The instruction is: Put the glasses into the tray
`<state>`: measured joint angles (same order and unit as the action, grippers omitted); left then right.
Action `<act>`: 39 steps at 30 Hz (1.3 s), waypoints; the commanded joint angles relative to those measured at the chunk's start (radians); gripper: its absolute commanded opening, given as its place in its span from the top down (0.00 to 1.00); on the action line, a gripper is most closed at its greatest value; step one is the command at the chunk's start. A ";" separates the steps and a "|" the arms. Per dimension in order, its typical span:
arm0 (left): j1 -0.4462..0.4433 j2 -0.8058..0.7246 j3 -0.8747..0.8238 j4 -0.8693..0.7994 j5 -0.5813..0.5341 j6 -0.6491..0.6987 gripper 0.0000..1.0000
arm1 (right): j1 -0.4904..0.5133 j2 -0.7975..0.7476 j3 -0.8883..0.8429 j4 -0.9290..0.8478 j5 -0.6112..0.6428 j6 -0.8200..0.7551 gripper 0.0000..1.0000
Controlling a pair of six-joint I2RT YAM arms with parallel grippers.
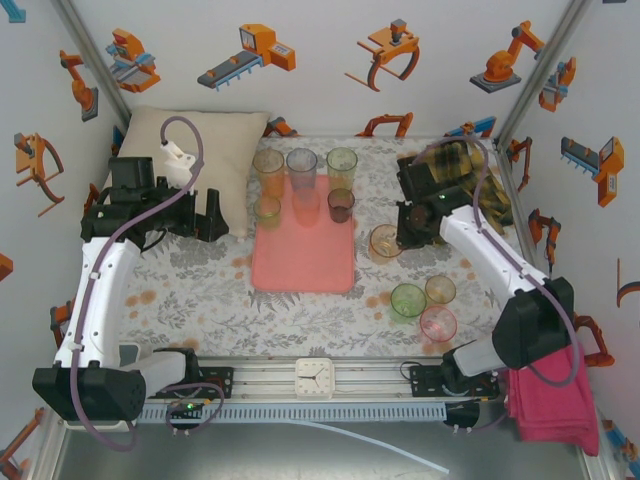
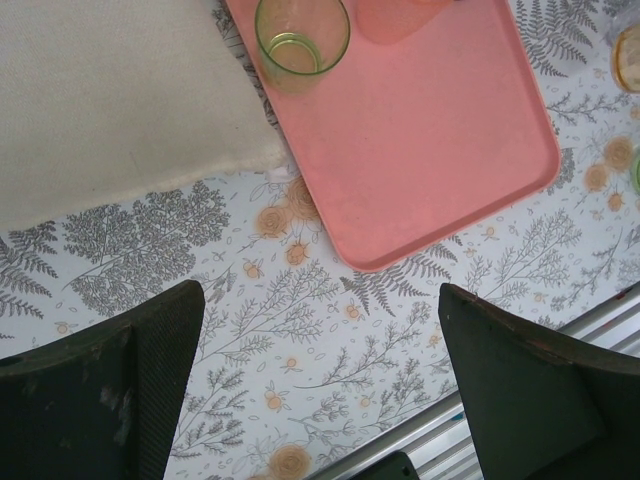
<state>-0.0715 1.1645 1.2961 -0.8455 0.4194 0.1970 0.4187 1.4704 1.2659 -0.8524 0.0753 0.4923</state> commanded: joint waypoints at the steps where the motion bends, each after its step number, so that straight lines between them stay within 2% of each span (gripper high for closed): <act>1: 0.004 -0.012 0.017 -0.013 0.015 0.021 0.09 | 0.022 0.023 0.053 -0.011 0.012 -0.010 0.95; 19: 0.005 -0.021 0.012 -0.010 0.025 0.018 0.08 | 0.123 0.196 0.227 0.028 0.009 -0.004 0.94; 39: 0.007 -0.026 0.005 -0.010 0.021 0.019 0.08 | 0.164 0.443 0.397 0.059 0.033 -0.025 0.93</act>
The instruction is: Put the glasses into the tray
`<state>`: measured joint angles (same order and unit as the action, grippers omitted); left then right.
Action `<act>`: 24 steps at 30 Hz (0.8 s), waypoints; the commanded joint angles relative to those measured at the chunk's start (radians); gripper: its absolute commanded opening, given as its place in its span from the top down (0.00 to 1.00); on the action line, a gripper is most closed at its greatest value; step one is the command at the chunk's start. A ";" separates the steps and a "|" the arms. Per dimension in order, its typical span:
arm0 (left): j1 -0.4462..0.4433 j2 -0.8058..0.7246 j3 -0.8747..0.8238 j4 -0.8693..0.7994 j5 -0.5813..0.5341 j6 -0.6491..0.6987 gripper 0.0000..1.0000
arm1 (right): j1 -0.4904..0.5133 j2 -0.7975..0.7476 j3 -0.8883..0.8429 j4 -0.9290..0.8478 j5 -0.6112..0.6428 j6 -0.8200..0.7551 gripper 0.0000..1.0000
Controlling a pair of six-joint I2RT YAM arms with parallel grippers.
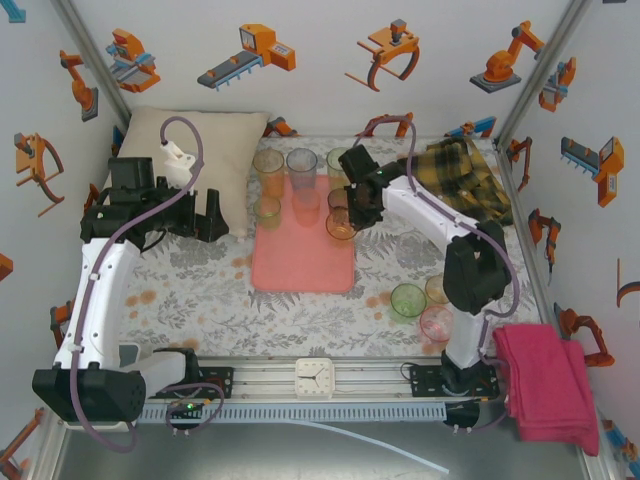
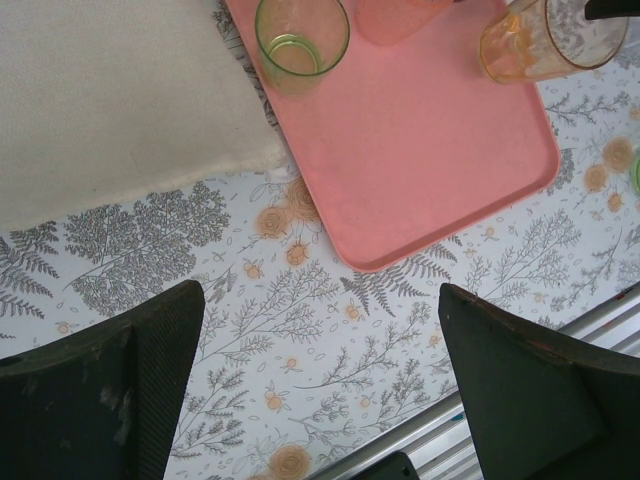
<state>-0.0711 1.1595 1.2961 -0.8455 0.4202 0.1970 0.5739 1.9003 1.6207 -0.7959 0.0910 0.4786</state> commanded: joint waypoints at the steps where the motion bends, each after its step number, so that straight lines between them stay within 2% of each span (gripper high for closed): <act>1: 0.006 -0.021 0.003 -0.010 0.019 0.019 0.08 | 0.009 0.021 0.049 0.000 0.019 -0.013 0.93; 24: 0.005 -0.023 -0.008 -0.004 0.020 0.020 0.08 | 0.013 0.070 0.048 -0.031 0.056 -0.028 0.91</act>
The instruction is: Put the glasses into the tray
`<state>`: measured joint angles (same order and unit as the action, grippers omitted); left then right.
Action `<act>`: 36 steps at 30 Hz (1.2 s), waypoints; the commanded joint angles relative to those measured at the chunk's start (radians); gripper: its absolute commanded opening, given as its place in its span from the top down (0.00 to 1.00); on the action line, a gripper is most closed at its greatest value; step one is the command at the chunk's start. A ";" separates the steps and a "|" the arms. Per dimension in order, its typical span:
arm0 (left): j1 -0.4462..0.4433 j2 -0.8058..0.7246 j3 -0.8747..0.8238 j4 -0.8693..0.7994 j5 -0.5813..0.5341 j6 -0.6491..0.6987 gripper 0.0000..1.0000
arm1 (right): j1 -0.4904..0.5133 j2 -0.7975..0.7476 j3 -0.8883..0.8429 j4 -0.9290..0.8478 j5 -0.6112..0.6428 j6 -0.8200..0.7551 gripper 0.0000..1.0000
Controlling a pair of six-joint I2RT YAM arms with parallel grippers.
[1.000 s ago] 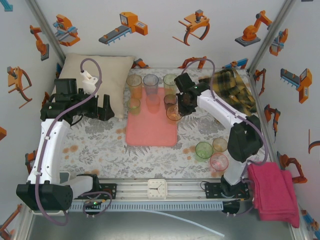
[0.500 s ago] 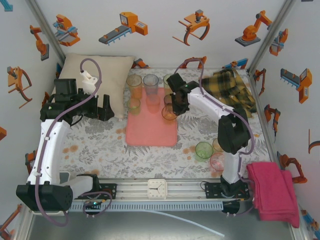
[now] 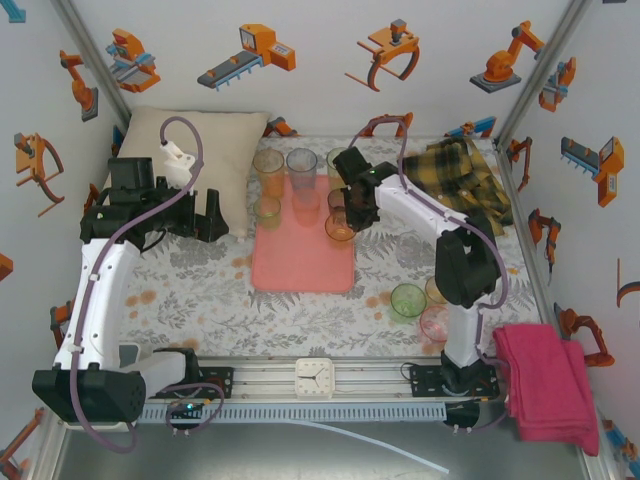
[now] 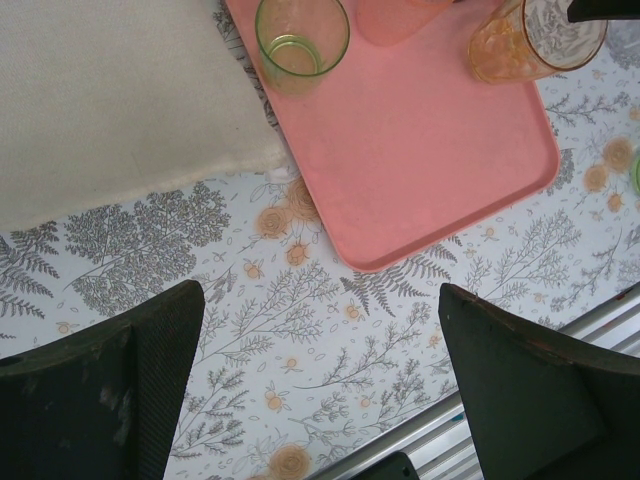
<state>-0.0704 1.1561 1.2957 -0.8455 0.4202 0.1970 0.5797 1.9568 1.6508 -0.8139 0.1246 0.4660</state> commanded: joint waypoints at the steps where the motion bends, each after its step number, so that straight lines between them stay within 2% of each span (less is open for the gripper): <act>1: 0.005 -0.021 -0.006 -0.004 0.020 0.018 0.08 | 0.007 0.014 0.016 -0.011 0.023 -0.014 0.91; 23: 0.006 -0.018 -0.002 -0.006 0.025 0.016 0.08 | 0.006 0.024 0.003 -0.007 0.029 -0.017 0.86; 36: 0.006 -0.022 0.001 -0.006 0.025 0.018 0.08 | 0.006 0.016 -0.009 -0.001 0.024 -0.017 0.76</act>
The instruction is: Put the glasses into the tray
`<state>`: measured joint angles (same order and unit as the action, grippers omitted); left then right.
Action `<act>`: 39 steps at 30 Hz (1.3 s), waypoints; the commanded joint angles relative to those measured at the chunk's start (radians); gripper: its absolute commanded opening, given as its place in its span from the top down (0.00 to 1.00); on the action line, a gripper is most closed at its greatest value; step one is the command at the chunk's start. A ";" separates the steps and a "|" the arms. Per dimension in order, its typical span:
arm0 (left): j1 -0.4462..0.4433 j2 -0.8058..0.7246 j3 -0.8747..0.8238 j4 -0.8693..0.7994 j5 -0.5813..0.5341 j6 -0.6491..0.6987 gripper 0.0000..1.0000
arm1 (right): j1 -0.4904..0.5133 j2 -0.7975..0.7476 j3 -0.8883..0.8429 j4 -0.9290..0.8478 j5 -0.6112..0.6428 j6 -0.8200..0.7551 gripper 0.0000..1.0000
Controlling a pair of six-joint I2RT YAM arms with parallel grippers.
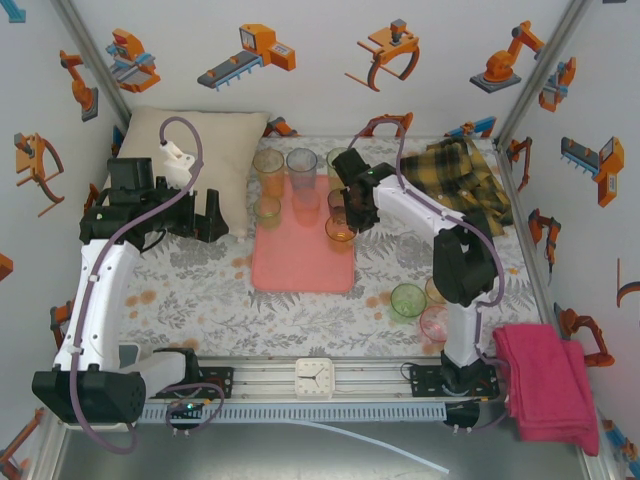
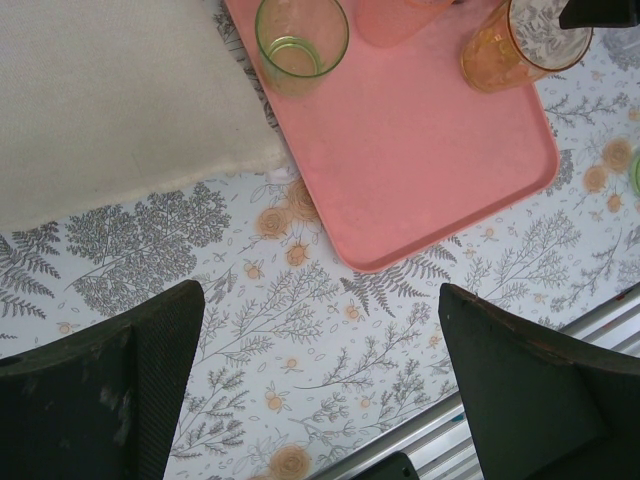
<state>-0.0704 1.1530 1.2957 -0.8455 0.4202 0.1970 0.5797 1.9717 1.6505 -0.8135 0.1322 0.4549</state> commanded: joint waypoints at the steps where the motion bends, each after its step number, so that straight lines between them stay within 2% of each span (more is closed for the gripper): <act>1: 0.005 -0.019 0.002 -0.006 0.023 0.018 0.08 | 0.006 -0.002 -0.008 -0.002 0.018 -0.006 0.74; 8: 0.006 -0.012 0.010 -0.007 0.023 0.020 0.08 | 0.006 -0.029 -0.001 -0.001 0.020 -0.008 0.68; 19: 0.002 -0.010 0.033 -0.025 0.007 0.048 0.08 | 0.006 -0.149 -0.003 -0.008 0.009 -0.001 0.65; 24: -0.009 -0.001 0.055 -0.062 -0.011 0.096 0.08 | 0.006 -0.248 -0.019 -0.046 0.015 0.003 0.65; 29: -0.012 0.012 0.077 -0.119 -0.011 0.155 0.08 | 0.007 -0.407 -0.114 -0.076 0.026 0.034 0.65; 35: -0.027 0.049 0.098 -0.136 0.019 0.148 0.07 | 0.009 -0.579 -0.249 -0.095 -0.011 0.080 0.65; 39: -0.043 0.079 0.126 -0.158 0.028 0.126 0.07 | 0.009 -0.659 -0.273 -0.142 -0.002 0.082 0.65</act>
<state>-0.1017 1.2175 1.3796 -0.9642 0.4175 0.3206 0.5808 1.3598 1.3941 -0.9089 0.1265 0.5121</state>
